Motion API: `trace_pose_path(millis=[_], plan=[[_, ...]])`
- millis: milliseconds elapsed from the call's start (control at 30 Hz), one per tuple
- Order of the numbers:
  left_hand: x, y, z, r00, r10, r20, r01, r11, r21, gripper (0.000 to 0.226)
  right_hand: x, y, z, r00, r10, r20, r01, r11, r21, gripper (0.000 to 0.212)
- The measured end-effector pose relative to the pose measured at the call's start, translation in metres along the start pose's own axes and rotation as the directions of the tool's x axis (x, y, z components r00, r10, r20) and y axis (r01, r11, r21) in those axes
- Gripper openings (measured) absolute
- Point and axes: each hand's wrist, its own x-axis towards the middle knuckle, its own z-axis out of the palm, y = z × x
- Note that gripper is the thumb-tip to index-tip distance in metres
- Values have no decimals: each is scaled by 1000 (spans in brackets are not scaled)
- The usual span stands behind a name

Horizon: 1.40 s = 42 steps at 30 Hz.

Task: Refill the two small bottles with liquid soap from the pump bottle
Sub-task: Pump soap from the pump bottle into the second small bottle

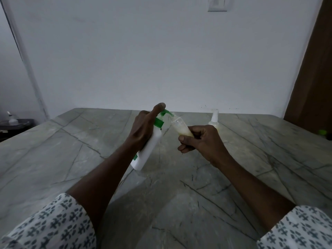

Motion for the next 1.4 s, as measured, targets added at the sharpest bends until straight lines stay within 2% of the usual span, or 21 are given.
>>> trace_pose_path(millis=[233,467,700,867,1167,1400], plan=[[0,1,1,1000,-1,20,1,1000,4,58,0,2,0,1000,-8,-4,8,1000,2,25],[1,0,-2,999,32,6,-32,999,14,55,0,6,2,1000,-2,18,2,1000,-3,33],[-1,0,0,998,47,30,-48,999,24,54,0,2,1,1000,-2,-6,2,999,35,26],[1,1,0,999,20,46,-21,999,30,65,0,1,1,1000,-9,-6,9,1000,29,21],[2,-2,-1,999,41,30,-42,998,38,55,-1,5,1,1000,6,16,-6,1000,-5,37],[-2,1,0,998,47,35,-48,998,36,60,0,2,1,1000,1,-5,-1,999,35,29]])
